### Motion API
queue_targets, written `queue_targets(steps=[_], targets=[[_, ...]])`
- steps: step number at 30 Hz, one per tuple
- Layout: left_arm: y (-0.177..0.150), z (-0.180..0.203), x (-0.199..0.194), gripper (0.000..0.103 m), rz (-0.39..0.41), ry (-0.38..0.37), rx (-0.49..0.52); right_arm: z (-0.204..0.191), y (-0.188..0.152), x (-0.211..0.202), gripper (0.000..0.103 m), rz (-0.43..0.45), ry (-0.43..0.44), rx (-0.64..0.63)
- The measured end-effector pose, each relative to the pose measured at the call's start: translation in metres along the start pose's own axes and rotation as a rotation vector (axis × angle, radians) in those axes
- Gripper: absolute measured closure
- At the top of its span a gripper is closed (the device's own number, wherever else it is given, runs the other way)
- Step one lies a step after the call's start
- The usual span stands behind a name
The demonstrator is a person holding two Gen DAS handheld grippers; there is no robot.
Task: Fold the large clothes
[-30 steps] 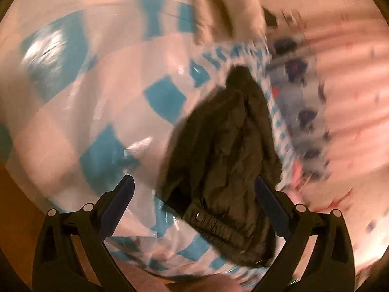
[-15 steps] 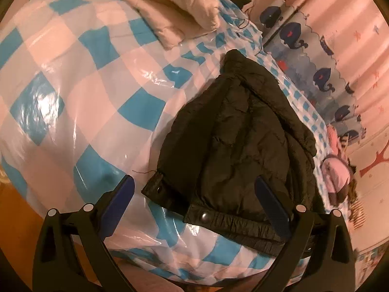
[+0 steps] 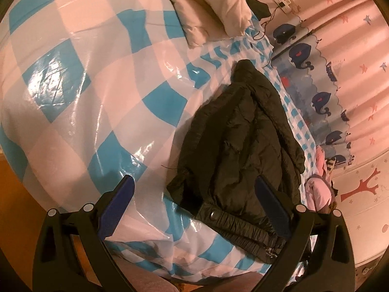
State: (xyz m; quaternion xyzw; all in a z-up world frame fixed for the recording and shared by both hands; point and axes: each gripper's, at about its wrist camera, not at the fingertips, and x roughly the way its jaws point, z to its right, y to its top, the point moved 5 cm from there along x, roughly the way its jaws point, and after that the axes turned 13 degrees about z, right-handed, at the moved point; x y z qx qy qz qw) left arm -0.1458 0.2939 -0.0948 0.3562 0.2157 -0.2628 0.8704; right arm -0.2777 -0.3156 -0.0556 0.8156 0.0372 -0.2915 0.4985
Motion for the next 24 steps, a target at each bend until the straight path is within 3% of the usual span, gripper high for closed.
queue_targets(steps=[2, 3, 6, 7, 8, 11, 13, 16, 19, 21, 24], targets=[[0.001, -0.001, 0.000, 0.008, -0.001, -0.005, -0.004, 0.034, -0.011, 0.003, 0.007, -0.049, -0.009, 0.217], [0.001, -0.001, 0.001, 0.008, -0.004, -0.007, -0.005, 0.039, -0.017, 0.001, 0.007, -0.057, -0.016, 0.232], [0.001, -0.001, 0.003, 0.008, -0.014, -0.014, -0.002, 0.003, -0.023, -0.021, 0.008, 0.008, -0.037, -0.084], [0.002, 0.000, 0.004, 0.008, -0.015, -0.016, -0.001, -0.003, -0.023, -0.024, 0.008, 0.017, -0.046, -0.130], [0.002, 0.000, 0.004, 0.008, -0.016, -0.017, -0.001, -0.005, -0.023, -0.028, 0.008, 0.023, -0.049, -0.147], [0.002, -0.001, 0.004, 0.008, -0.018, -0.021, -0.003, 0.013, -0.016, -0.042, 0.007, 0.065, -0.056, -0.009], [0.003, -0.002, 0.004, 0.008, -0.017, -0.024, -0.004, 0.009, -0.011, -0.050, 0.007, 0.121, -0.049, 0.008], [0.002, -0.001, 0.008, 0.008, -0.035, -0.029, -0.002, -0.034, -0.012, -0.037, 0.007, 0.075, 0.006, -0.201], [0.000, 0.002, 0.009, 0.008, -0.038, -0.025, 0.005, -0.049, -0.021, -0.001, 0.008, -0.030, -0.122, -0.458], [0.000, 0.002, 0.007, 0.008, -0.033, -0.027, 0.010, -0.023, -0.015, 0.009, 0.008, -0.046, -0.150, -0.323], [0.002, -0.002, 0.006, 0.008, -0.031, -0.042, -0.010, 0.050, -0.015, 0.003, 0.007, -0.061, -0.084, 0.186]])
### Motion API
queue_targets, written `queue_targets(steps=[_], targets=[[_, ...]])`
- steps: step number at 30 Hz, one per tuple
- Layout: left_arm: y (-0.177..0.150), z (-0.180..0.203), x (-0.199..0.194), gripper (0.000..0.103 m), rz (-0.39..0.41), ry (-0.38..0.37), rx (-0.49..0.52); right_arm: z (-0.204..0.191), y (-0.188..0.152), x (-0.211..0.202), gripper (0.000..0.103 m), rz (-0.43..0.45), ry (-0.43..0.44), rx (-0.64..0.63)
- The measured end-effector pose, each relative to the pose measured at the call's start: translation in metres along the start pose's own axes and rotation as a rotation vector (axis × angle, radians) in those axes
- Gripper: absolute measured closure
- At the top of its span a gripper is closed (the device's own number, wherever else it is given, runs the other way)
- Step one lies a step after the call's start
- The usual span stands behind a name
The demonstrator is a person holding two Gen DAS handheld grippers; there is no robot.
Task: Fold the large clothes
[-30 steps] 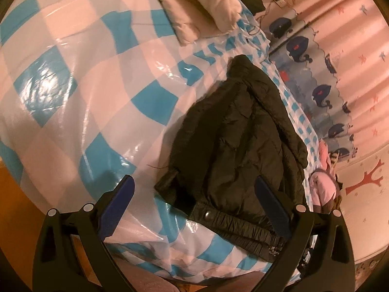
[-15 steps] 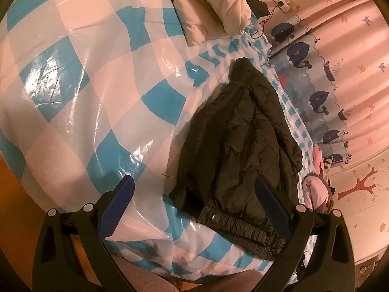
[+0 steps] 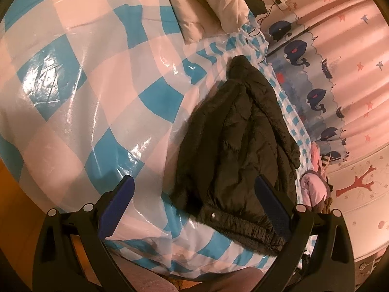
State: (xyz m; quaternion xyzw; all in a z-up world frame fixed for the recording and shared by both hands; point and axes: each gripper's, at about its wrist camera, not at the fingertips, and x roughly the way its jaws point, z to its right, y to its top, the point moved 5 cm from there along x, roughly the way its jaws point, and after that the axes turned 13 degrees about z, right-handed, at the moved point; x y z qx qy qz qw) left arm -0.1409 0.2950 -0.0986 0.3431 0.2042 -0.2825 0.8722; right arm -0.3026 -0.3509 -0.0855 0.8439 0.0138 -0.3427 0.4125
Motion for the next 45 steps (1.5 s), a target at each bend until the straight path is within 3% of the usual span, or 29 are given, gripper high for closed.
queue_targets(steps=[2, 5, 10, 12, 14, 15, 18, 20, 22, 26, 28, 29, 33, 37, 40, 41, 42, 43, 44, 45], targets=[[0.001, -0.004, 0.003, 0.008, -0.015, -0.013, -0.032, 0.011, -0.003, -0.007, 0.007, 0.007, 0.026, 0.074], [-0.001, -0.005, 0.010, 0.008, -0.045, -0.024, -0.058, -0.007, -0.008, -0.032, 0.007, 0.059, 0.093, 0.017], [-0.006, 0.006, 0.013, 0.008, -0.054, -0.029, -0.008, -0.031, -0.014, -0.050, 0.007, 0.101, 0.124, -0.094], [-0.006, 0.009, 0.017, 0.008, -0.078, -0.035, 0.003, -0.056, -0.009, -0.053, 0.007, 0.106, 0.203, -0.150], [-0.008, 0.010, 0.021, 0.008, -0.106, -0.036, 0.001, -0.075, -0.009, -0.044, 0.007, 0.059, 0.241, -0.195], [-0.010, 0.010, 0.023, 0.008, -0.122, -0.042, -0.005, -0.080, -0.010, -0.026, 0.007, -0.012, 0.223, -0.214], [-0.011, 0.012, 0.025, 0.008, -0.135, -0.047, -0.006, -0.049, -0.006, 0.019, 0.007, -0.117, 0.047, -0.163], [-0.008, 0.013, 0.022, 0.008, -0.108, -0.004, 0.065, -0.027, 0.002, 0.016, 0.009, -0.102, 0.039, -0.075], [-0.009, 0.011, 0.024, 0.008, -0.122, -0.009, 0.069, -0.025, 0.008, 0.005, 0.008, -0.065, 0.005, -0.093], [-0.009, 0.018, 0.035, 0.008, -0.151, -0.025, 0.111, -0.048, 0.021, -0.010, 0.007, -0.073, 0.234, -0.032], [-0.008, 0.030, 0.043, 0.008, -0.162, -0.048, 0.141, -0.059, 0.025, -0.001, 0.007, -0.153, 0.374, 0.055], [-0.009, 0.035, 0.047, 0.008, -0.170, -0.048, 0.158, -0.062, 0.026, 0.006, 0.007, -0.198, 0.402, 0.095], [-0.018, 0.050, 0.073, 0.008, -0.251, 0.039, 0.310, -0.069, 0.030, 0.033, 0.007, -0.316, 0.373, 0.088], [-0.028, 0.046, 0.089, 0.008, -0.332, 0.063, 0.307, -0.072, 0.024, 0.048, 0.007, -0.409, 0.383, 0.103], [-0.030, 0.049, 0.091, 0.008, -0.342, 0.040, 0.309, -0.070, 0.018, 0.056, 0.007, -0.452, 0.321, 0.025], [-0.031, 0.050, 0.091, 0.014, -0.345, 0.032, 0.302, -0.069, 0.015, 0.056, 0.008, -0.466, 0.319, 0.020], [-0.031, 0.049, 0.092, 0.029, -0.350, 0.032, 0.295, -0.067, 0.012, 0.058, 0.008, -0.483, 0.323, 0.022], [-0.031, 0.048, 0.092, 0.034, -0.356, 0.042, 0.285, -0.067, 0.010, 0.060, 0.016, -0.495, 0.331, 0.019], [-0.030, 0.047, 0.093, 0.044, -0.354, 0.044, 0.280, -0.068, 0.008, 0.061, 0.046, -0.505, 0.340, 0.008], [-0.029, 0.048, 0.092, 0.065, -0.354, 0.033, 0.272, -0.069, 0.004, 0.063, 0.063, -0.521, 0.333, -0.009]])
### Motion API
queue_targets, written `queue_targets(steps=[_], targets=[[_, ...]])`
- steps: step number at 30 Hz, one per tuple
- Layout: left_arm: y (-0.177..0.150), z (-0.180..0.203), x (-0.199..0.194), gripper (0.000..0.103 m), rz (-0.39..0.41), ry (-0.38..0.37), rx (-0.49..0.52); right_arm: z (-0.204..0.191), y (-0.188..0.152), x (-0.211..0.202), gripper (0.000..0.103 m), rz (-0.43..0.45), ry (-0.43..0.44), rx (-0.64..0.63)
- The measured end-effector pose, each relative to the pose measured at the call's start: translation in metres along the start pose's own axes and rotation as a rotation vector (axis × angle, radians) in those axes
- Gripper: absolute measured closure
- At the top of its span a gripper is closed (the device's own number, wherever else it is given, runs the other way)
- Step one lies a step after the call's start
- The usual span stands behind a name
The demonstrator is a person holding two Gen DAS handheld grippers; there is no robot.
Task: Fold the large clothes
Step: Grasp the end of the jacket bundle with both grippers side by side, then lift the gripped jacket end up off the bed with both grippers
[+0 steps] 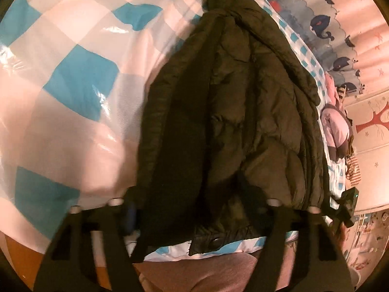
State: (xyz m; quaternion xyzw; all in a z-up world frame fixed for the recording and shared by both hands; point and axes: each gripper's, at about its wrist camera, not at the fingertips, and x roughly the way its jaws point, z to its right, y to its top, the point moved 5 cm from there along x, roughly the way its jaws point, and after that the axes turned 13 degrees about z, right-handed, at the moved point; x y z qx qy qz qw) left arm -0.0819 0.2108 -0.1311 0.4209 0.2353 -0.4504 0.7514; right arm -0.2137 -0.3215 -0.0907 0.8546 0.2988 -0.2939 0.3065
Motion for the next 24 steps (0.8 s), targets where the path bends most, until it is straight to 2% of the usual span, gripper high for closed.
queue_targets(steps=[1, 2, 3, 5, 6, 10, 12, 17, 19, 21, 22, 24], targets=[[0.001, -0.001, -0.001, 0.073, -0.007, -0.019, -0.019, 0.000, -0.001, 0.002, 0.076, -0.007, 0.006, -0.001], [0.001, -0.002, -0.002, 0.082, -0.005, -0.025, -0.033, -0.002, -0.003, 0.003, 0.082, -0.008, 0.025, 0.000], [0.003, -0.002, -0.004, 0.089, -0.001, -0.032, -0.044, -0.004, -0.003, 0.003, 0.084, -0.007, 0.039, -0.009], [0.004, -0.001, -0.009, 0.094, 0.004, -0.053, -0.062, -0.010, 0.000, 0.000, 0.089, 0.007, 0.076, -0.001], [0.005, 0.001, -0.012, 0.096, 0.008, -0.068, -0.071, -0.013, 0.001, -0.005, 0.090, 0.025, 0.124, 0.018], [0.011, 0.012, -0.039, 0.098, 0.029, -0.162, -0.112, -0.029, 0.007, -0.031, 0.094, 0.085, 0.258, 0.064], [0.014, 0.019, -0.066, 0.098, 0.052, -0.219, -0.120, -0.038, 0.006, -0.051, 0.095, 0.111, 0.325, 0.079], [-0.001, 0.026, -0.130, 0.098, 0.081, -0.309, -0.103, -0.051, -0.014, -0.105, 0.095, 0.137, 0.419, 0.072], [-0.020, 0.021, -0.147, 0.098, 0.065, -0.320, -0.092, -0.043, -0.032, -0.125, 0.095, 0.134, 0.424, 0.074], [-0.045, 0.011, -0.149, 0.096, 0.007, -0.328, -0.062, -0.029, -0.052, -0.134, 0.095, 0.108, 0.410, 0.084], [-0.062, 0.002, -0.143, 0.093, -0.051, -0.315, -0.029, -0.021, -0.063, -0.133, 0.094, 0.082, 0.394, 0.086], [-0.080, -0.020, -0.130, 0.079, -0.098, -0.256, -0.027, 0.008, -0.088, -0.121, 0.089, 0.006, 0.312, 0.103]])
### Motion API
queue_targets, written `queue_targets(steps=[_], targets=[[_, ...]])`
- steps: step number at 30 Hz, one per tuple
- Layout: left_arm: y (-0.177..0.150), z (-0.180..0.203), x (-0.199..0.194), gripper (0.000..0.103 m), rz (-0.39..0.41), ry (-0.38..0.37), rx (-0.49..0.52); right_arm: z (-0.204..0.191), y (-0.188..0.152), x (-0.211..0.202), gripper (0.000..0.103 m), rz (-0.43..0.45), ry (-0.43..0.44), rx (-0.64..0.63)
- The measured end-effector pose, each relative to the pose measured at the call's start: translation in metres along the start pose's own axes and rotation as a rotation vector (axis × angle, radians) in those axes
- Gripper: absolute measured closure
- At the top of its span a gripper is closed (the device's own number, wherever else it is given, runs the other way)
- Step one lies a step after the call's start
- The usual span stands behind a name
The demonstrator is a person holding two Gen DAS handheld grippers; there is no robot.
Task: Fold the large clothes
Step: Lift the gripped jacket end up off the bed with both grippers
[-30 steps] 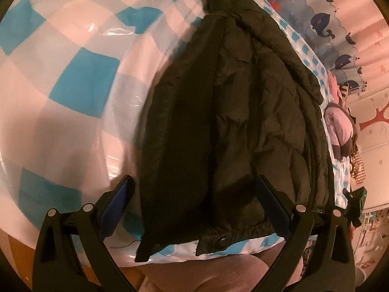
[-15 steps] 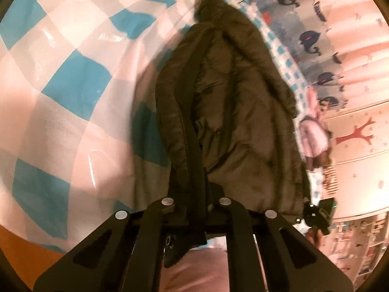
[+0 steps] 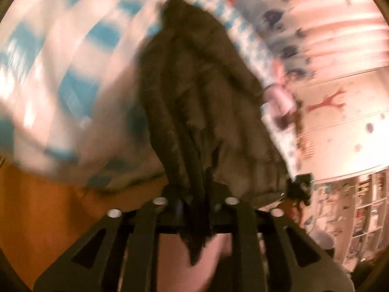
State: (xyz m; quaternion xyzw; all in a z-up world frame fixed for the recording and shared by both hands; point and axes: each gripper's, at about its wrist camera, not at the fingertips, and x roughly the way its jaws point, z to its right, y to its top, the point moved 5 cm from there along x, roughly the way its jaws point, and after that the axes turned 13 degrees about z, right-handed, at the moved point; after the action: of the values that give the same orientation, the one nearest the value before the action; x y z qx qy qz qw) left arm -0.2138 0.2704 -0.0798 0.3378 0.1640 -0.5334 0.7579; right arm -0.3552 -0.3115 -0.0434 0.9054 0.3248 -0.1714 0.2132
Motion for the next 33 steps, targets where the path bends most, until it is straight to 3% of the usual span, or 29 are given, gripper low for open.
queue_targets(steps=[1, 2, 4, 6, 8, 9, 12, 15, 16, 17, 18, 19, 21, 26, 29, 33], targets=[[-0.003, -0.021, 0.003, 0.075, -0.003, 0.050, -0.028, 0.015, -0.005, 0.002, 0.084, -0.016, -0.040, 0.016], [-0.001, -0.032, 0.003, 0.074, 0.012, 0.074, -0.044, 0.032, -0.008, 0.001, 0.070, -0.014, -0.100, 0.024], [0.012, -0.050, -0.012, 0.072, 0.114, 0.067, -0.128, 0.047, -0.001, -0.011, 0.060, 0.057, -0.213, -0.001], [0.026, -0.041, -0.027, 0.062, 0.196, 0.023, -0.122, 0.035, 0.010, -0.023, 0.053, 0.147, -0.207, -0.042], [0.046, -0.013, -0.038, 0.051, 0.289, -0.005, -0.041, 0.003, 0.024, -0.028, 0.040, 0.226, -0.197, -0.163], [0.051, 0.001, -0.036, 0.046, 0.300, -0.040, -0.012, -0.019, 0.030, -0.023, 0.039, 0.244, -0.164, -0.228], [0.056, 0.038, -0.002, 0.041, 0.247, -0.089, 0.087, -0.050, 0.028, 0.015, 0.033, 0.163, -0.095, -0.305], [0.033, 0.037, 0.058, 0.041, 0.096, 0.003, 0.146, -0.030, 0.019, 0.060, 0.033, 0.044, -0.214, -0.331], [0.023, 0.020, 0.079, 0.041, 0.029, 0.075, 0.132, -0.006, 0.017, 0.071, 0.036, 0.010, -0.280, -0.300], [0.016, 0.005, 0.090, 0.041, -0.009, 0.120, 0.116, 0.017, 0.016, 0.075, 0.049, -0.005, -0.304, -0.236], [0.011, -0.006, 0.097, 0.041, -0.037, 0.117, 0.077, 0.030, 0.018, 0.071, 0.052, 0.004, -0.282, -0.164], [0.011, -0.007, 0.094, 0.041, -0.035, 0.095, 0.048, 0.033, 0.021, 0.064, 0.052, 0.019, -0.248, -0.109], [0.022, 0.002, 0.082, 0.041, 0.001, 0.105, 0.067, 0.022, 0.028, 0.054, 0.048, 0.046, -0.235, -0.127], [0.096, 0.082, 0.067, 0.037, 0.157, 0.055, 0.258, -0.055, 0.098, 0.068, 0.019, 0.181, -0.191, -0.326], [0.143, 0.122, 0.089, 0.033, 0.237, 0.052, 0.334, -0.089, 0.151, 0.116, 0.018, 0.217, -0.238, -0.444], [0.196, 0.132, 0.126, 0.033, 0.288, 0.027, 0.283, -0.087, 0.219, 0.207, 0.018, 0.218, -0.379, -0.478]])
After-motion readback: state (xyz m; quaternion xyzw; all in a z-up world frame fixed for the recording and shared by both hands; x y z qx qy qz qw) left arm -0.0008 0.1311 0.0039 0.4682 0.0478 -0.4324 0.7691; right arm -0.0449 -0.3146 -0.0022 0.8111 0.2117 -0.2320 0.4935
